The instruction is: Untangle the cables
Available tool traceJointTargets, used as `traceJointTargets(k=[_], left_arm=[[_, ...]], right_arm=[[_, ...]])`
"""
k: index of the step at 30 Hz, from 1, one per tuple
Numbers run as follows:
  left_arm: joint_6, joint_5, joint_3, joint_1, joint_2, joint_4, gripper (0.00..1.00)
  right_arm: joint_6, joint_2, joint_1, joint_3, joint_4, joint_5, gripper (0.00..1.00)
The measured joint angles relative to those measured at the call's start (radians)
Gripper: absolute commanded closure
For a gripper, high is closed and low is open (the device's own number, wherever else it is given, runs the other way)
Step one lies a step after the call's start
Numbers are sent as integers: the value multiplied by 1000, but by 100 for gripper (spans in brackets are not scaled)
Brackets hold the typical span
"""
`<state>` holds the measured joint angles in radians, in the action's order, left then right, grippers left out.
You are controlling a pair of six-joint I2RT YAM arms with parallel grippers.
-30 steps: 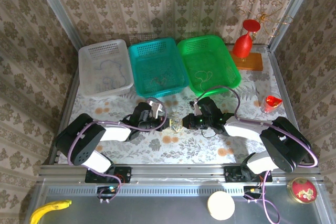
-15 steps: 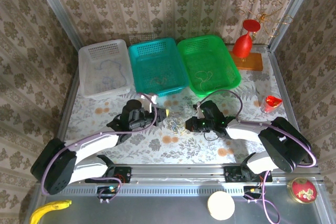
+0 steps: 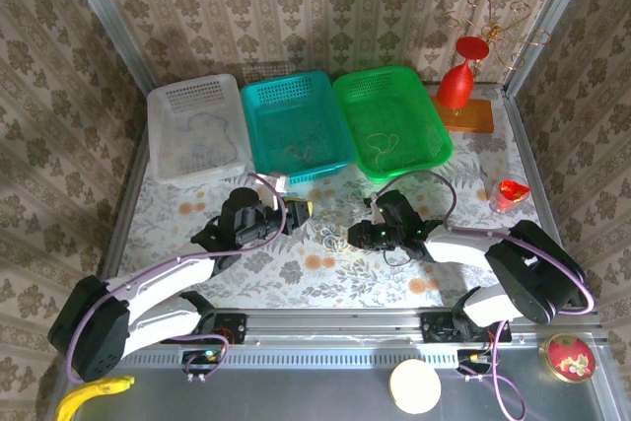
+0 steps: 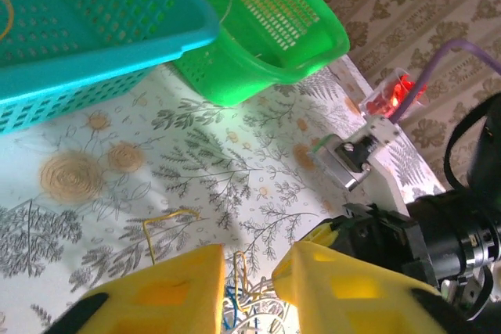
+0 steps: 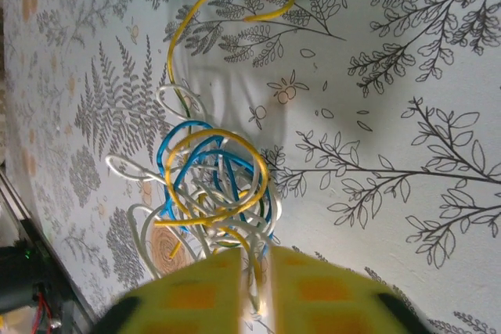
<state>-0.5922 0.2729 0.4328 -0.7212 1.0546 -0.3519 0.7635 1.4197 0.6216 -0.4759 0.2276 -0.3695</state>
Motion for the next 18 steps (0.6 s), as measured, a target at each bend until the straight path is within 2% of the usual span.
traceJointTargets(k=[2, 4, 10, 18], left_arm=[[0, -8, 4, 9, -9, 35, 47], [5, -11, 24, 21, -14, 81, 36], [20, -15, 171, 99, -26, 214, 0], [32, 45, 391, 262, 13, 325, 0]], right_arm=[[-2, -23, 0, -2, -28, 2, 56], [-8, -58, -3, -9, -64, 3, 51], [-54, -175, -43, -116, -233, 32, 43], [-108, -241, -171, -264, -404, 54, 42]])
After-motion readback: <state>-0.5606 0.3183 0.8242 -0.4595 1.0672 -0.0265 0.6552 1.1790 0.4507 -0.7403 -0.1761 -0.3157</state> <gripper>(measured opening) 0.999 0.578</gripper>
